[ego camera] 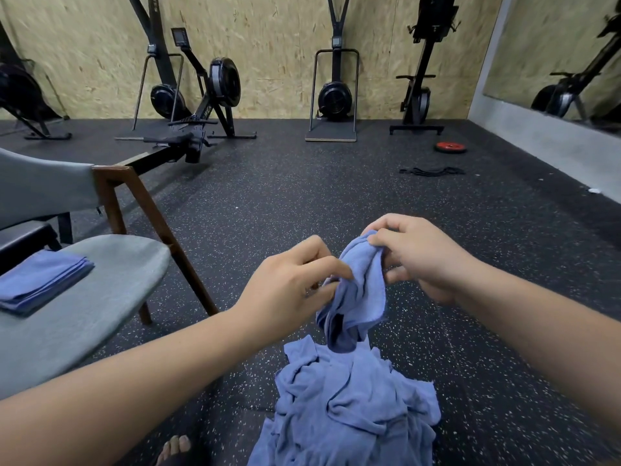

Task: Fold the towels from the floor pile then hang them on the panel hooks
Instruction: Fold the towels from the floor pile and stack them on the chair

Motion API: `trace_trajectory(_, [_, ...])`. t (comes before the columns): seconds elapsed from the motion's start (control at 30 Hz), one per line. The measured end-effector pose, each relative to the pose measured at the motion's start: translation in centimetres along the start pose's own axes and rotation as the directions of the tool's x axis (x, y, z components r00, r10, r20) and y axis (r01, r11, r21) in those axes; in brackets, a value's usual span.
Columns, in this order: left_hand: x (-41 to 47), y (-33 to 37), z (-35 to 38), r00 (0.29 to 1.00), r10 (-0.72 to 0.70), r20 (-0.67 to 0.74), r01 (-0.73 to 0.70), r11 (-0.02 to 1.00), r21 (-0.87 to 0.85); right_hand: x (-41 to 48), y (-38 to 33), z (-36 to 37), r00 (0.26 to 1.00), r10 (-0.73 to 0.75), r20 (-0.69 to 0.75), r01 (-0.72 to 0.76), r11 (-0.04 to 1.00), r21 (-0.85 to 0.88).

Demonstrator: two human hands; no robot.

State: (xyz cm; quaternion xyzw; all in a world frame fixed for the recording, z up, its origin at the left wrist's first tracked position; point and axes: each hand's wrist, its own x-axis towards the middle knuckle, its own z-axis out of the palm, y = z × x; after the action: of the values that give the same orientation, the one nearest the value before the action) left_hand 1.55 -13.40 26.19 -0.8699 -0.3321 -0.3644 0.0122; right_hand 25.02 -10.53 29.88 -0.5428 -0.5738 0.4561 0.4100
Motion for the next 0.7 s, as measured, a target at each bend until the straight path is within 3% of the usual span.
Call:
trace_trajectory(0.2, [0.8, -0.2, -1.3, 0.954, 0.291, -0.072, -0.269, 0.937, 0.223, 0.4, 0.5, -0.6, 0.995, 0.007, -0.098, -0.007, 1.0, 0.0])
trace_trajectory(0.33, [1.0, -0.6, -1.5, 0.921, 0.388, 0.028, -0.377, 0.876, 0.301, 0.5, 0.5, -0.8, 0.987, -0.031, -0.158, 0.031, 1.0, -0.003])
trace_trajectory(0.47, [1.1, -0.8, -1.7, 0.913, 0.345, 0.215, -0.395, 0.879, 0.265, 0.6, 0.5, -1.0, 0.986, -0.047, -0.161, 0.049, 0.999, 0.009])
trace_trajectory(0.57, [1.1, -0.1, -2.0, 0.936, 0.212, 0.281, -0.251, 0.962, 0.111, 0.6, 0.6, -1.0, 0.987, -0.051, -0.149, 0.054, 0.998, 0.014])
trace_trajectory(0.63, [1.0, 0.7, -2.2, 0.974, 0.04, 0.223, -0.022, 0.996, -0.082, 0.5, 0.6, -0.9, 0.99, -0.061, -0.13, 0.059, 0.998, -0.018])
trace_trajectory(0.7, [1.1, 1.3, -2.2, 0.973, -0.157, 0.168, 0.196, 0.949, -0.247, 0.2, 0.4, -0.6, 0.992, -0.096, -0.081, 0.091, 0.994, -0.068])
